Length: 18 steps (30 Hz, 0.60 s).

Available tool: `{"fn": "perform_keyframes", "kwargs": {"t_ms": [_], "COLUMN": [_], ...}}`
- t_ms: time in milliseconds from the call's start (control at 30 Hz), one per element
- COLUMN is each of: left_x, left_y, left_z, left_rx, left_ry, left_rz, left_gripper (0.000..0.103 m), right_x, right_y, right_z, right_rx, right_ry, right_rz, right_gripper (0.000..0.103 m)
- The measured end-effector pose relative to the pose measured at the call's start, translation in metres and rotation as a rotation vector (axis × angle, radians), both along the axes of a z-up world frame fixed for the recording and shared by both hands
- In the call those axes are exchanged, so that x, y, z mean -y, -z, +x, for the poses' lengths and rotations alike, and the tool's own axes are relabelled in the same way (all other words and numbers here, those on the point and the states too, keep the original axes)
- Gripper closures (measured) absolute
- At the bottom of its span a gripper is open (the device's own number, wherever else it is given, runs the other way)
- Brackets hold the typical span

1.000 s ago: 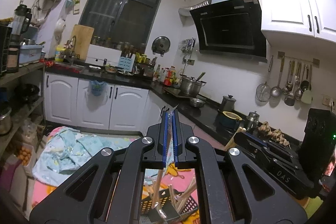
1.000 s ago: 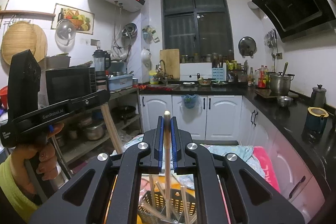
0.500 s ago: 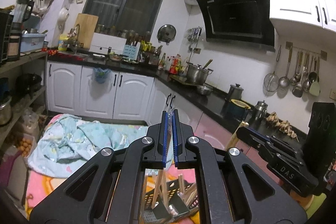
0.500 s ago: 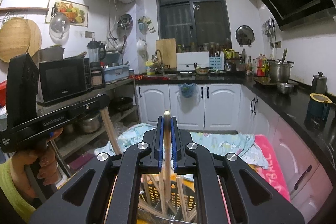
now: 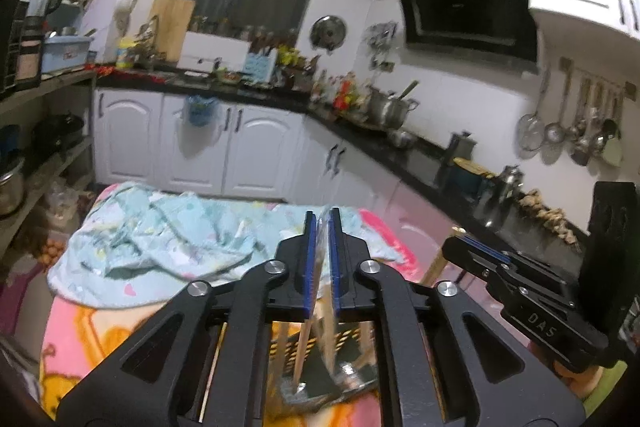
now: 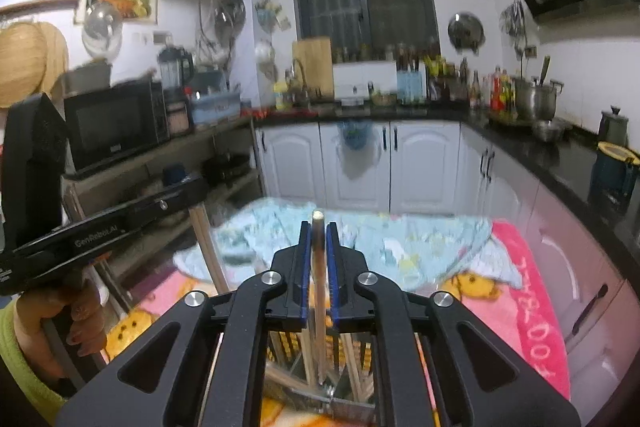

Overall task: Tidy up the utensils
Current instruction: 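Open the right tool to release the chopstick while the left tool opens too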

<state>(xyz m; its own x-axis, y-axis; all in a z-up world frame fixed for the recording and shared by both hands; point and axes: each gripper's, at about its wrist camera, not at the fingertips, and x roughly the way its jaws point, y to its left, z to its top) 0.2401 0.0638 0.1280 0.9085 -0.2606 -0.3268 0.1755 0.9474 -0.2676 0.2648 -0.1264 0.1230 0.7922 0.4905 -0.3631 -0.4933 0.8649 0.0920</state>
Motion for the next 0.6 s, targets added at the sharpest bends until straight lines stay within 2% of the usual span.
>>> {"fn": "perform_keyframes", "kwargs": {"t_ms": [33, 67, 133, 167, 233, 267, 300, 600], "left_x": [-0.002, -0.003, -0.007, -0.009, -0.016, -0.018, -0.019, -0.018], "left_y": [0.002, 0.003, 0.004, 0.004, 0.004, 0.003, 0.002, -0.009], "left_z": [0.0, -0.001, -0.005, -0.007, -0.012, -0.014, -0.017, -0.044], "left_rx": [-0.011, -0.017, -0.016, -0.019, -0.031, -0.032, -0.034, -0.046], "left_ry": [-0.013, -0.017, -0.024, -0.038, -0.058, -0.064, -0.076, -0.125], "left_rz": [-0.003, -0.012, -0.018, -0.014, -0.03, -0.034, -0.028, -0.008], "left_gripper": [0.066, 0.053, 0.053, 0.048, 0.034, 0.02, 0.012, 0.011], "right_x": [0.001, 0.001, 0.005, 0.007, 0.01, 0.012, 0.014, 0.034], "right_y": [0.002, 0.004, 0.008, 0.009, 0.011, 0.011, 0.011, -0.001], "right_z": [0.001, 0.0, -0.002, -0.004, -0.009, -0.011, -0.014, -0.047], "right_rx": [-0.01, -0.017, -0.026, -0.027, -0.026, -0.022, -0.019, 0.066], "right_ry": [0.009, 0.01, 0.017, 0.022, 0.031, 0.035, 0.038, 0.079], "right_rz": [0.0, 0.006, 0.022, 0.022, 0.018, 0.017, 0.013, -0.006], "right_gripper": [0.07, 0.062, 0.06, 0.059, 0.054, 0.051, 0.049, 0.022]}}
